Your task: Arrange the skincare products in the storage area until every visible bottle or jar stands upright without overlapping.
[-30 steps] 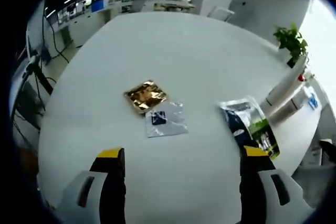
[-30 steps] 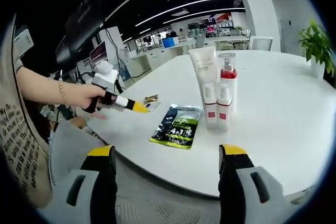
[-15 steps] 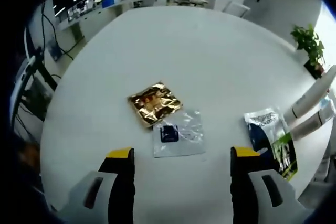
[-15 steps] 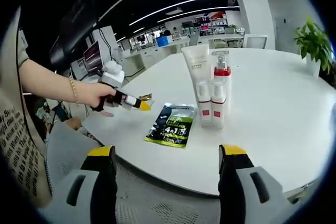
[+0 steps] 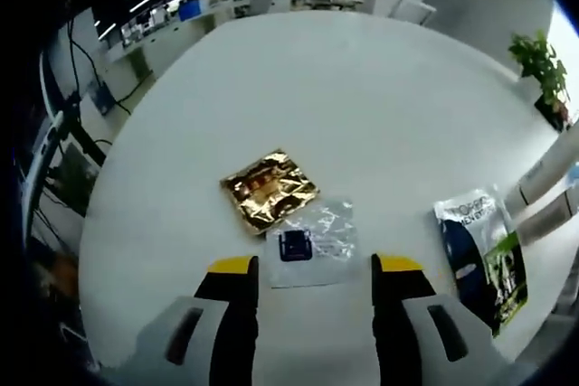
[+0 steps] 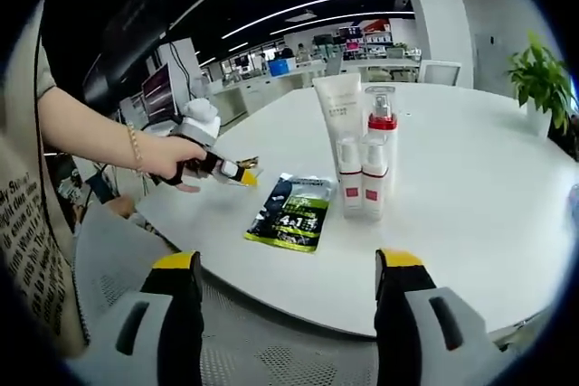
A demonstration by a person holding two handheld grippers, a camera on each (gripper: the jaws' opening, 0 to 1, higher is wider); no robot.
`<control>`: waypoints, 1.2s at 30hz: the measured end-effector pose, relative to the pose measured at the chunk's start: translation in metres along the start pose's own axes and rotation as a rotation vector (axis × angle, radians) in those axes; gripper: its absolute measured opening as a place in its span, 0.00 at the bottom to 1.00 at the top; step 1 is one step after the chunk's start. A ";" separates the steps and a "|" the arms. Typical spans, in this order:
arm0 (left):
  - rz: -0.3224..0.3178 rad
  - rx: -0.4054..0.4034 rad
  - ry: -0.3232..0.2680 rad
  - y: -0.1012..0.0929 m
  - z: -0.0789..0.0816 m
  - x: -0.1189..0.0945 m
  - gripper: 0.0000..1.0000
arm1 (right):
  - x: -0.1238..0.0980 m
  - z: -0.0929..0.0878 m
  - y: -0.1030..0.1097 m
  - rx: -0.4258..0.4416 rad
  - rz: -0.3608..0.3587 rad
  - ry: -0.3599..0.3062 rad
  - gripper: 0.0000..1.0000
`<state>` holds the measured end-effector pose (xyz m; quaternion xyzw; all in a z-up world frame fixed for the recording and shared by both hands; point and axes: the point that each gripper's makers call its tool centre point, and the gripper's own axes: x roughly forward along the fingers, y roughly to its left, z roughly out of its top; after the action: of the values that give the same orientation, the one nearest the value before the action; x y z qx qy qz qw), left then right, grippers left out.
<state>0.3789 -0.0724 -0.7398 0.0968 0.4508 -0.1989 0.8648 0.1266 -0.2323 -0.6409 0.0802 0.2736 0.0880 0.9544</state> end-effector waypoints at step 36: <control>-0.284 0.304 -0.295 -0.086 0.014 -0.115 0.37 | 0.022 0.084 0.021 0.212 0.150 -0.201 0.57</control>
<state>0.2932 -0.1259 -0.6369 0.1313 0.2936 -0.3956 0.8602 0.1876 -0.2162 -0.5780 0.2092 0.1778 0.1212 0.9539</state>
